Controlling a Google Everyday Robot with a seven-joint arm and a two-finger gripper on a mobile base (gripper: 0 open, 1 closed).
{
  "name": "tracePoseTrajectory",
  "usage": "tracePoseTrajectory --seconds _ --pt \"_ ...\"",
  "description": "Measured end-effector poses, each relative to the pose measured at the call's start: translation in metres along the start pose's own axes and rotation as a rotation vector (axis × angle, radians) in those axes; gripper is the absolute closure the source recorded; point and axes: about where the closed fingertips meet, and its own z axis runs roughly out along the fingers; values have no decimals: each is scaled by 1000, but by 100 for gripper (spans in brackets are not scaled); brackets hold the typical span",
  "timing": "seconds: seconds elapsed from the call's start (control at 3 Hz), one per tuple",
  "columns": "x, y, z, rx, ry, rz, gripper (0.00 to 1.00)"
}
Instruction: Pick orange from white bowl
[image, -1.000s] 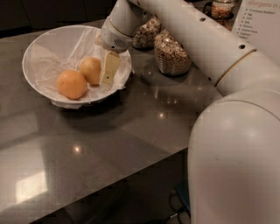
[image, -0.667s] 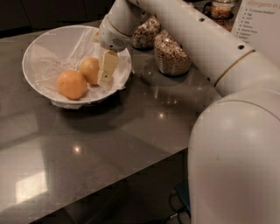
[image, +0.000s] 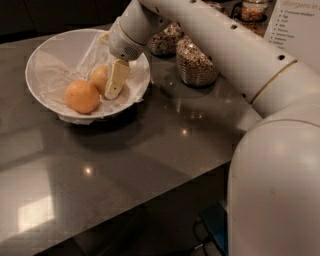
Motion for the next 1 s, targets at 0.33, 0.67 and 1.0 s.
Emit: tracePoseTrajectory --seconds 0.33,0.67,1.0 --pt "0 0 0 0 0 0 0" --pt "0 0 0 0 0 0 16" --pt "0 0 0 0 0 0 31"
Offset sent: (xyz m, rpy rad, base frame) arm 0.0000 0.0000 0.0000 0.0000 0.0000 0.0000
